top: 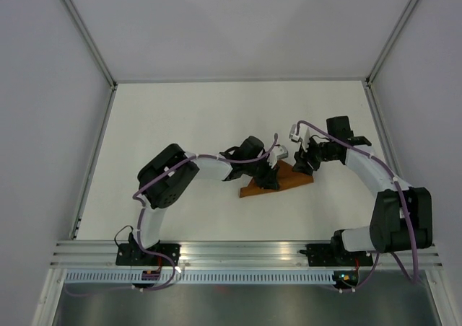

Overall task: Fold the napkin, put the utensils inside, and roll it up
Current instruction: Roll the napkin with the utensil

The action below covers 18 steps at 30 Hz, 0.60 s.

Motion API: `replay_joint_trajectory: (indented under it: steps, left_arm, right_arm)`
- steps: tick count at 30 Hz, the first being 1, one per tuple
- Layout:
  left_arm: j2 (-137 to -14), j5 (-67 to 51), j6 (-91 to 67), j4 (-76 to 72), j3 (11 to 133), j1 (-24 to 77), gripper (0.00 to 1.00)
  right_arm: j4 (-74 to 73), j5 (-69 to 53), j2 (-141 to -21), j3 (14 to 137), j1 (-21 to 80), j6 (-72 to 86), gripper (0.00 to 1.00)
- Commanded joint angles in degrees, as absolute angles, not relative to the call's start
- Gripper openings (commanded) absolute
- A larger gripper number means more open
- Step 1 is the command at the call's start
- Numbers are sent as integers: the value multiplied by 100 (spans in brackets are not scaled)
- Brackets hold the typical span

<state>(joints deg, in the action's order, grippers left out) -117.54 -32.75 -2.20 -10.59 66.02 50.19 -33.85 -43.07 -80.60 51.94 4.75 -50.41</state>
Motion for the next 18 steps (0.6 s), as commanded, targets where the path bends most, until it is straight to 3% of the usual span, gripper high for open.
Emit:
replay_joint_trajectory:
  steps: [1, 5, 13, 18]
  left_arm:
    - [-12339, -3339, -694, 729, 6599, 4878, 2]
    - [-12507, -3463, -887, 1037, 6820, 4790, 2]
    - [-12726, -3779, -1090, 1397, 7136, 4702, 2]
    - [-12893, -3902, -1125, 1661, 7374, 4684, 2]
  right_arm:
    - [-3698, -4684, -7665, 4913, 501, -5972, 58]
    - [-4061, -4720, -7410, 4589, 615, -6363, 58]
    - [-1777, -3139, -6382, 2989, 2064, -5520, 59]
    - [-1213, -2725, -6258, 2725, 2311, -5493, 61]
